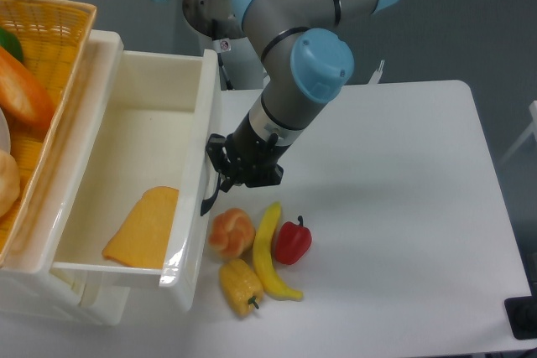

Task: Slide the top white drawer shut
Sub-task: 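Push the white drawer inward into the cabinet with the gripper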

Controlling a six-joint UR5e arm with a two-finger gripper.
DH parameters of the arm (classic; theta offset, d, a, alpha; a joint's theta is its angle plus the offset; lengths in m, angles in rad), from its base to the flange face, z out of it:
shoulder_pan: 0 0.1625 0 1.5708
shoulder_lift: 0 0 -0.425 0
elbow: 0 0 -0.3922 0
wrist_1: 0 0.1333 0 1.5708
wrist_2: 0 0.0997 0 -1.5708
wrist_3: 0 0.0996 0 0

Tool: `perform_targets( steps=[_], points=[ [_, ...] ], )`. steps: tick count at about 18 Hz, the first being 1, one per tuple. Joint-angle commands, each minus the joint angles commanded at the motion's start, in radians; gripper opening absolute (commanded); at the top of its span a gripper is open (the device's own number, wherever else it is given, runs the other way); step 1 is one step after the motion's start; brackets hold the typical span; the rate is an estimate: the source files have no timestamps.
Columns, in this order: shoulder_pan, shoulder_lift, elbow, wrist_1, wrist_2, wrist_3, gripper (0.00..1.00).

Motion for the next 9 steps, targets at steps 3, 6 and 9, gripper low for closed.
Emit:
perform_targets(
  steps=[3, 6, 9],
  points=[
    [-0.012, 0.002, 0.0, 0.0, -0.005, -0.012, 0.0],
    [-0.021, 0.002, 0.0, 0.0, -0.006, -0.018, 0.0],
    [-0.046, 0.002, 0.0, 0.002, -0.005, -0.041, 0.0]
  ],
)
